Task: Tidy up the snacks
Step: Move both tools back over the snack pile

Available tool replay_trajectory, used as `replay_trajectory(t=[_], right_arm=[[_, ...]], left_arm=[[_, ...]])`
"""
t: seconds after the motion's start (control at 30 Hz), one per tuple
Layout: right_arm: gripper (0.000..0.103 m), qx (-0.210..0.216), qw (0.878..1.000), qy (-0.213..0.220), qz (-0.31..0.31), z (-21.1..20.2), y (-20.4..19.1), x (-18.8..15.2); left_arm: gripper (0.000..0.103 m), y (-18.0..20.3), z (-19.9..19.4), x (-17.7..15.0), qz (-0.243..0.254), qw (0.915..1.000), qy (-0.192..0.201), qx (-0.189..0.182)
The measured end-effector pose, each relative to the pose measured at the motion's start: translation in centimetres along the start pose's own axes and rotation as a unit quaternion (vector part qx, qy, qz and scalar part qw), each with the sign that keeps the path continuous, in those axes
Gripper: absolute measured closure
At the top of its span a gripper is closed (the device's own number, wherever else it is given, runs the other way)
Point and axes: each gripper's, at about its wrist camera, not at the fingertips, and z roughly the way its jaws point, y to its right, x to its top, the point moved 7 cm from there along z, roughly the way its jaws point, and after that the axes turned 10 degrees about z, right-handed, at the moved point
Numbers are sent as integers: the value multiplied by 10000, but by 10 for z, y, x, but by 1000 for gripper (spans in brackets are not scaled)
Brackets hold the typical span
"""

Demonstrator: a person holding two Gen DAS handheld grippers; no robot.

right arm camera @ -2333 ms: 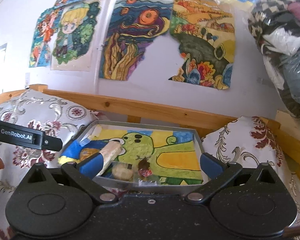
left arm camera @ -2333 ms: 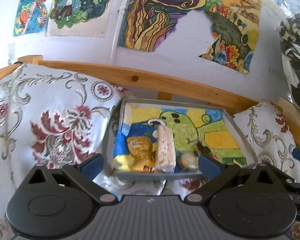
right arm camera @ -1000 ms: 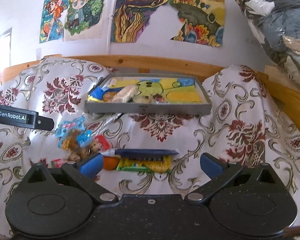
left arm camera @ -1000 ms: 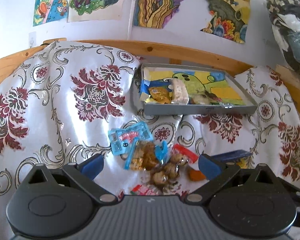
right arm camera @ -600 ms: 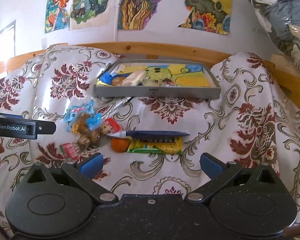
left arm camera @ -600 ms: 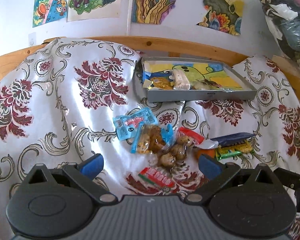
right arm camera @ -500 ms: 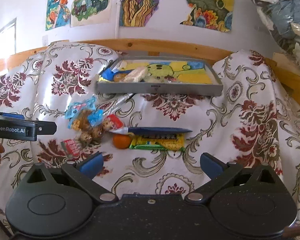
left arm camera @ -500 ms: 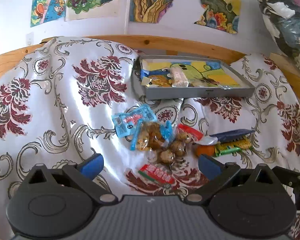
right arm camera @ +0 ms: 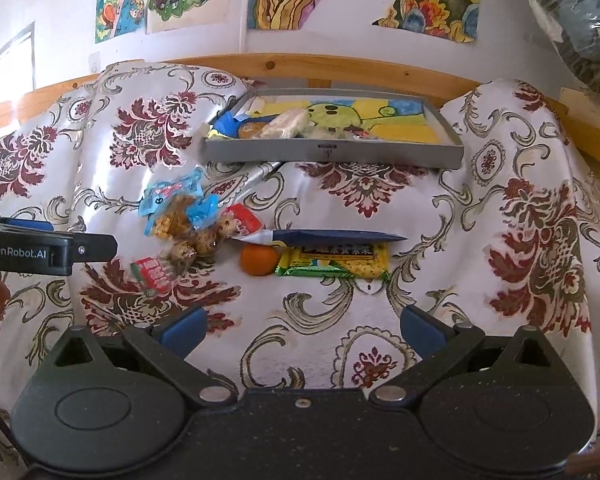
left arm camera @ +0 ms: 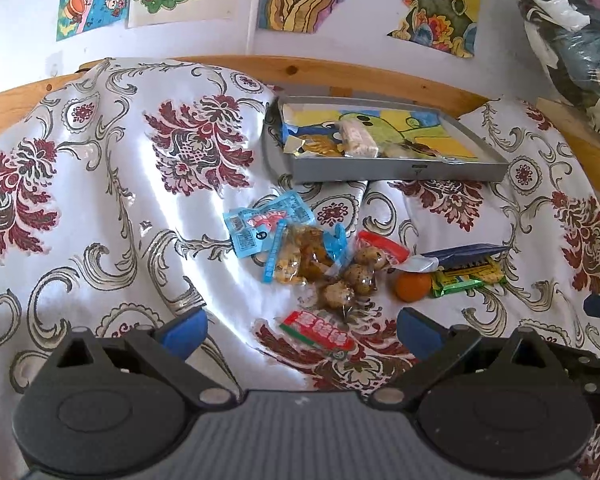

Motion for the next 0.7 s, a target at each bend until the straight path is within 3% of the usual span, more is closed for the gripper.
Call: replay_trajectory(t=[0.7], right_arm=[[1,348,9991,-159,-205,34,-23,2]], left_arm=[[1,-20,14,4,-32,9999,-99,125]])
